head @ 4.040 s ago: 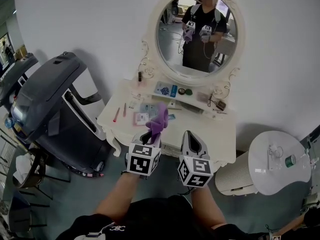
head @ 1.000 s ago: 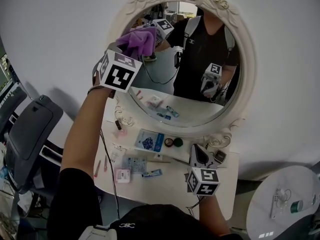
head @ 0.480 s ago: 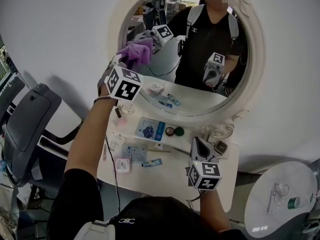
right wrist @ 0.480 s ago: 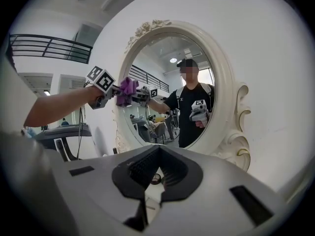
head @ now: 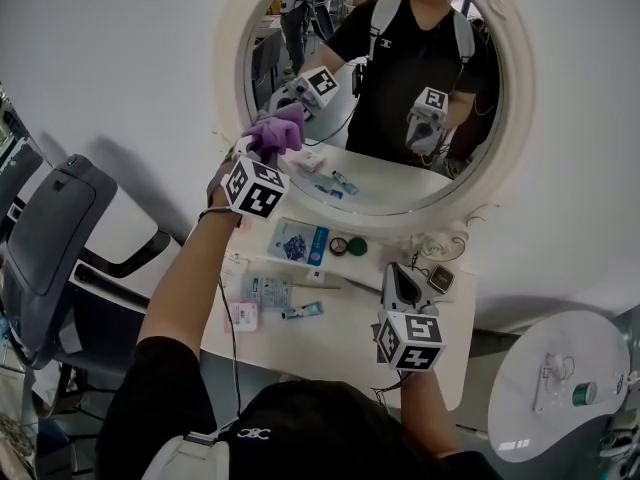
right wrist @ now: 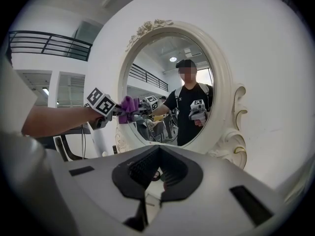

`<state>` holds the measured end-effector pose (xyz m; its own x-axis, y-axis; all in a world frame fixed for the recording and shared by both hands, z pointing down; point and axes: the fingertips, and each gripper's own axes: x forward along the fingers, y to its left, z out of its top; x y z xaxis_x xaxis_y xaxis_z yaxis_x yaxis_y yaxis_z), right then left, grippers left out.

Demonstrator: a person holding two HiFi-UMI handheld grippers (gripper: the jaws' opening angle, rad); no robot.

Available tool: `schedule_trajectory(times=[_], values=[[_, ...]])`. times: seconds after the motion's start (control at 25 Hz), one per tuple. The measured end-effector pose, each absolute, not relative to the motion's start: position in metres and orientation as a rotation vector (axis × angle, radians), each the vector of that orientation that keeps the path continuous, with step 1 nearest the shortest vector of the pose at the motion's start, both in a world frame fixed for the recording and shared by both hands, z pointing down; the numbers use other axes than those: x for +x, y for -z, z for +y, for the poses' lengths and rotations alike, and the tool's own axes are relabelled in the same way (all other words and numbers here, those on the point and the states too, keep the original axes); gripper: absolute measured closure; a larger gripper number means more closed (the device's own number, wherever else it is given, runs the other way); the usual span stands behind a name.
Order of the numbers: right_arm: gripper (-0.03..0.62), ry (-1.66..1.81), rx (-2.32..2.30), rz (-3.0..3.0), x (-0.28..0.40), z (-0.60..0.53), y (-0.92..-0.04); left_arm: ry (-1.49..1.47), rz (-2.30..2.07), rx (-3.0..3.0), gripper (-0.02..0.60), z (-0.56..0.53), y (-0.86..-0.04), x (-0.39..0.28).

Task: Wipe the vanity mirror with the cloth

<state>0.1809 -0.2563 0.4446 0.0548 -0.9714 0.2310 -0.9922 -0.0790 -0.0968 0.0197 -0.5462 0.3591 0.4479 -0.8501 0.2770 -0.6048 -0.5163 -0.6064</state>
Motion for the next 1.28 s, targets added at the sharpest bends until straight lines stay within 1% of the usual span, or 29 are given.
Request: schedule_trajectory(times=[0.44, 0.68, 0.8, 0.92, 1.28], values=[[0.585, -0.356, 2.236, -2.023, 0.178, -0.241, -0.446, 0.991, 1.060, -2.382, 0.523, -0.524, -0.453, 0.051], [0.586, -0.342, 2.248, -2.003, 0.178, -0.232, -0.443, 1.032, 1.027, -2.399, 0.523, -0.519, -0.463, 0.058], [0.585, -0.340, 2.255, -2.003, 0.177, -0.229, -0.442, 1.007, 1.024, -2.398, 0.523, -0.512, -0.453, 0.055], [0.585, -0.345, 2.259, -2.009, 0.178, -0.228, -0.443, 0.916, 1.010, -2.360, 0.523, -0.498, -0.428, 0.055], [0.585, -0.340, 2.240, -2.090, 0.167, -0.243, -0.438, 0.686, 0.962, -2.189, 0.523, -0.472, -0.290, 0.070]])
